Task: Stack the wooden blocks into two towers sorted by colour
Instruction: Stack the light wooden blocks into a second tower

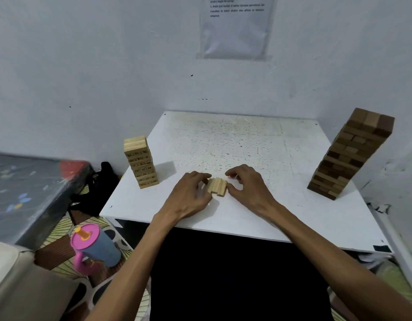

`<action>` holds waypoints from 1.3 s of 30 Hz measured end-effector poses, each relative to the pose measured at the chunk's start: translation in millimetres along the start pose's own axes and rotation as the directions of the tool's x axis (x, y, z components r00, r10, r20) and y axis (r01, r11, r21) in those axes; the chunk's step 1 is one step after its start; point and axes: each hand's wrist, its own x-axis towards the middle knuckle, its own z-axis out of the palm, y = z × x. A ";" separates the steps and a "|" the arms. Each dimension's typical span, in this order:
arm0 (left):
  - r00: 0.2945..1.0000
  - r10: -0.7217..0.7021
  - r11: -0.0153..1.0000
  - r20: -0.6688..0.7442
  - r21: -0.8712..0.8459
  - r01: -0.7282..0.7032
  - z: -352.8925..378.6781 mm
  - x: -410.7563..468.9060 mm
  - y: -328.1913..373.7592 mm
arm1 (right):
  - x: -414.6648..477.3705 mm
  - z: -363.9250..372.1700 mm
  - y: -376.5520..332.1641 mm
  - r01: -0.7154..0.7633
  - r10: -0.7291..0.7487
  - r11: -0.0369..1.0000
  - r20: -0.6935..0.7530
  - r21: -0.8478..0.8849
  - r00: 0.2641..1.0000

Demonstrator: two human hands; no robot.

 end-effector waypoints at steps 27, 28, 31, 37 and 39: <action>0.999 0.051 0.984 0.017 -0.172 -0.047 -1.5 13.9 -12.4 | 2.4 -11.6 3.4 0.028 -0.059 0.977 0.143 0.214 0.988; 0.999 0.048 0.982 0.015 -0.185 -0.044 -1.6 13.6 -12.1 | 2.6 -11.5 3.0 0.028 -0.060 0.976 0.142 0.216 0.988; 0.999 0.030 0.975 0.023 -0.219 -0.024 -2.0 13.1 -11.7 | 2.5 -10.4 5.3 0.033 -0.064 0.976 0.138 0.216 0.988; 0.999 0.028 0.975 0.027 -0.221 -0.021 -2.3 13.2 -12.6 | 3.9 -8.8 5.8 0.047 -0.076 0.977 0.130 0.209 0.989; 0.999 0.018 0.975 0.027 -0.222 -0.012 -1.8 13.5 -13.6 | 3.8 -9.3 5.2 0.061 -0.088 0.978 0.130 0.198 0.988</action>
